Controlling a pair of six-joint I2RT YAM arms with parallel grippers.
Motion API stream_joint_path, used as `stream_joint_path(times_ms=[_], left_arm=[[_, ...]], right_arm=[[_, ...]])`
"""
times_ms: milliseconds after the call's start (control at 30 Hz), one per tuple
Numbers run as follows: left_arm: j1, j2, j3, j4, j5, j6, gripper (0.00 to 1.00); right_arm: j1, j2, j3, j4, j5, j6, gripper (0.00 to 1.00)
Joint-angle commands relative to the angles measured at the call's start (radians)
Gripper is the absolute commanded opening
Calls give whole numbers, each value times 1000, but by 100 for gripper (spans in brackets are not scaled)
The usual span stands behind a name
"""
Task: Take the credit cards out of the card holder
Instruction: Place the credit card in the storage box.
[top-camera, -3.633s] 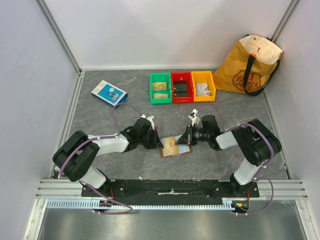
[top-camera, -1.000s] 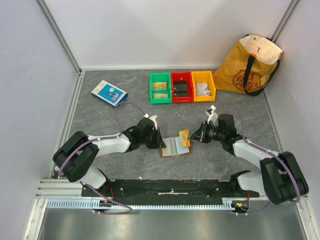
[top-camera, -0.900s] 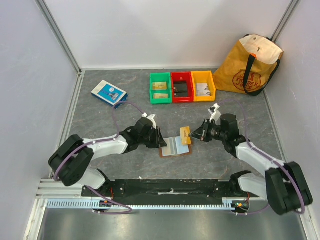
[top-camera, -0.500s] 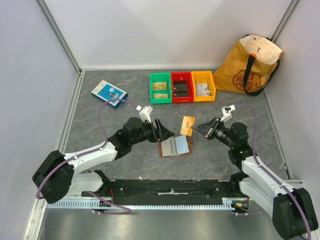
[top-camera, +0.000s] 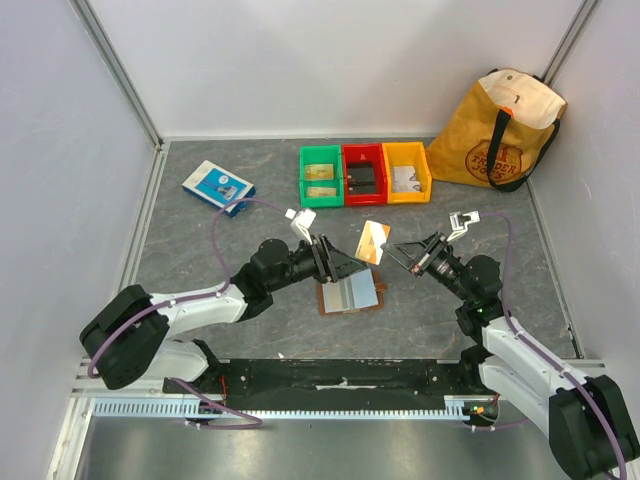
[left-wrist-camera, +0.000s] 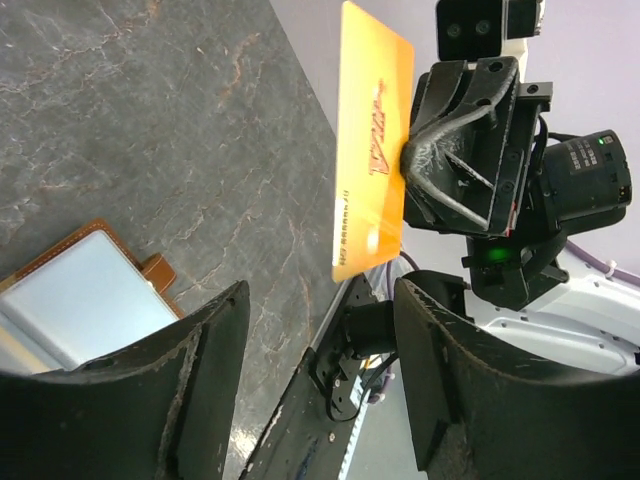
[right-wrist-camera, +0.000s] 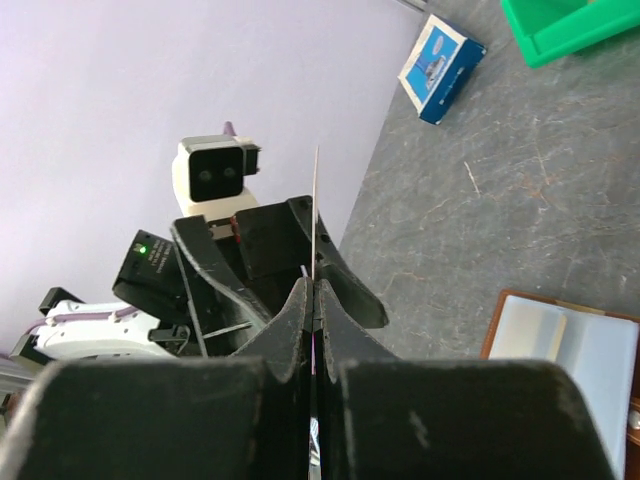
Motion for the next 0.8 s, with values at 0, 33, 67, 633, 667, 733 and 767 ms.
stream_joint_path(times_ms=[0, 33, 67, 633, 667, 733, 767], left_arm=[[-10, 35, 42, 125, 9, -42, 61], [-8, 38, 39, 143, 8, -45, 59], [-8, 41, 37, 157, 5, -47, 57], [3, -7, 0, 171, -6, -12, 2], [9, -23, 0, 128, 0, 22, 2], [47, -66, 11, 26, 49, 83, 2], [74, -91, 22, -40, 96, 118, 2]], right_arm=[[21, 16, -8, 129, 12, 42, 0], [26, 21, -5, 129, 12, 40, 0], [29, 25, -5, 131, 13, 37, 0], [53, 51, -8, 139, 5, -2, 7], [53, 45, 7, 110, -2, -28, 14], [52, 28, 53, 15, -27, -112, 25], [52, 21, 83, -51, -48, -175, 29]])
